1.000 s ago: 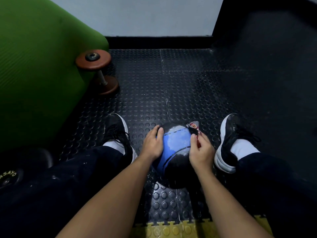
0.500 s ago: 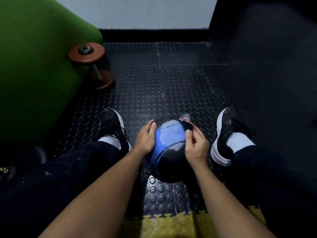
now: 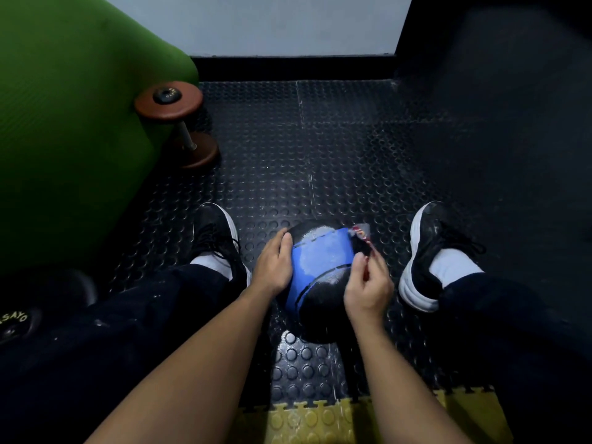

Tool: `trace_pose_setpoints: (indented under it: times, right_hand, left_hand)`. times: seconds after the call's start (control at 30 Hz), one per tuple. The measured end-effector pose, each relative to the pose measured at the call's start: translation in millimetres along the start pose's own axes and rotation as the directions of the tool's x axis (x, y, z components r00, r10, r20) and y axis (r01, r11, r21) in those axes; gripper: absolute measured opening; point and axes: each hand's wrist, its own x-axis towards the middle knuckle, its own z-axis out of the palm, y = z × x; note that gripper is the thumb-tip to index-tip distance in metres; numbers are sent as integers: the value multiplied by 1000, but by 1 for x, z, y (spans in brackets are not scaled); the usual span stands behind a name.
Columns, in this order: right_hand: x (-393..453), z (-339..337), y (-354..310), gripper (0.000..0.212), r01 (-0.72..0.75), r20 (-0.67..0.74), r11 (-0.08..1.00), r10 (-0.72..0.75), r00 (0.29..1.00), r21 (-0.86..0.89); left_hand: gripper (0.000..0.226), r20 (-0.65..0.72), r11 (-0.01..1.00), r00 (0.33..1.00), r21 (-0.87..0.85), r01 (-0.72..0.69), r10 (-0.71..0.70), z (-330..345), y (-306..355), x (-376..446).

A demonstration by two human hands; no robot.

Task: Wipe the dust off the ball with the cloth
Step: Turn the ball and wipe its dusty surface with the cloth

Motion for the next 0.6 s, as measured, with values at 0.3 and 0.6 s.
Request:
trace_pose_setpoints:
  times: [0.3, 0.6]
  right_hand:
    - [22, 4, -14, 36, 180, 182, 984, -178, 967, 1]
    - [29, 6, -15, 53, -60, 9, 997, 60, 998, -40]
  left_hand:
    - [51, -45, 996, 998, 75, 58, -54, 9, 4, 4]
    - [50, -14, 995, 999, 86, 48, -47, 13, 14, 0]
